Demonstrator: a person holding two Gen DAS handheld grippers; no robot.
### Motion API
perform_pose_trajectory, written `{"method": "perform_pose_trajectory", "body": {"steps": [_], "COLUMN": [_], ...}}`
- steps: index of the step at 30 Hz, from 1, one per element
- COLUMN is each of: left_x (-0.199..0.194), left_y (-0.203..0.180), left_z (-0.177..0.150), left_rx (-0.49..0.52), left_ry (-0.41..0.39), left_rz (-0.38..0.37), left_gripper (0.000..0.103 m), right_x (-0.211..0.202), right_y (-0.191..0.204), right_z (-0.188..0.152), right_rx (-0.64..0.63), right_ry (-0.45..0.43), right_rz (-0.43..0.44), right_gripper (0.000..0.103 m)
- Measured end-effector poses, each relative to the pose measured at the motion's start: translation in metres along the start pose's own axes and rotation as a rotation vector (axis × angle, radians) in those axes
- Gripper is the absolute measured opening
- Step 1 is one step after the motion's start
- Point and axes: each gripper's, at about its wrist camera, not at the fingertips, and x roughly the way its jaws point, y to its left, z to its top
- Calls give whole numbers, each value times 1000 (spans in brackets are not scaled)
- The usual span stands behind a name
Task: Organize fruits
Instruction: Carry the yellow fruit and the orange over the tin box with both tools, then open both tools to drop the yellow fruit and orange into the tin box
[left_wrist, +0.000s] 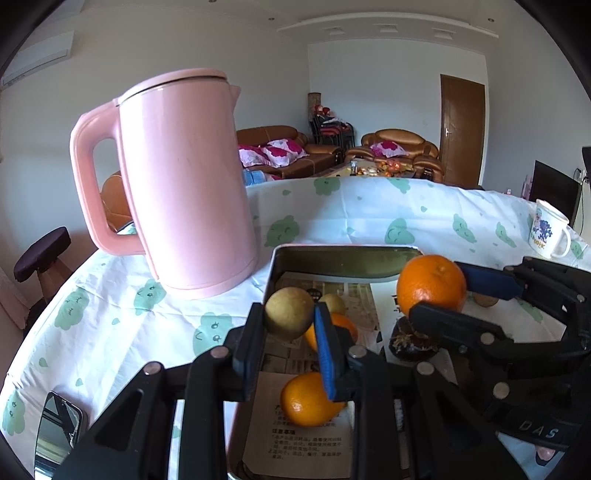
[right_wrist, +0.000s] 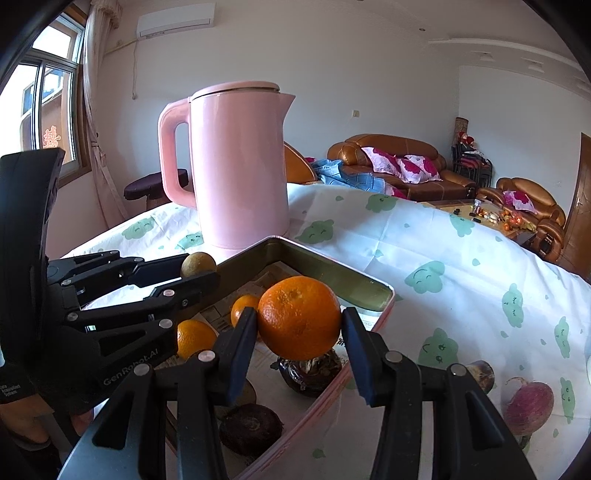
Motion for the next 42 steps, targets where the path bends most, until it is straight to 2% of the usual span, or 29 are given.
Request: {"method": "perform_pose_trajectory", "body": {"steps": [17,27,28,30,32,34,37,42], "left_x": [11,10,8,4,-3,-9,-16,-25], "left_y": [-5,-3,-2,2,6,6,-1,-29], "left_z": [-2,-2,-2,-1,1,4,9,19], "left_rx": [23,11,4,-10,-28,-35,-28,3], "left_ry": [36,37,34,25,6,-13,-24,-46], "left_rz": [-7,14,25,47,47,47,20,-47], "left_gripper": [28,31,36,50,68,73,74,84], "right_x": [11,14,13,10,6,1,-10,-37], "right_y": [6,9,8,5,0,-5,-12,-42], "right_z": [-5,-7,-7,-7,-6,-5,-4,-7], "right_rx": [-19,-34,-35,-27,-5,14,24,42], "right_ry": [48,65,63,49,36,23,3,-27], "right_rz": [8,17,20,5,6,8,-20,-111], "right_gripper": [49,51,53,62,63,63,64,65]}}
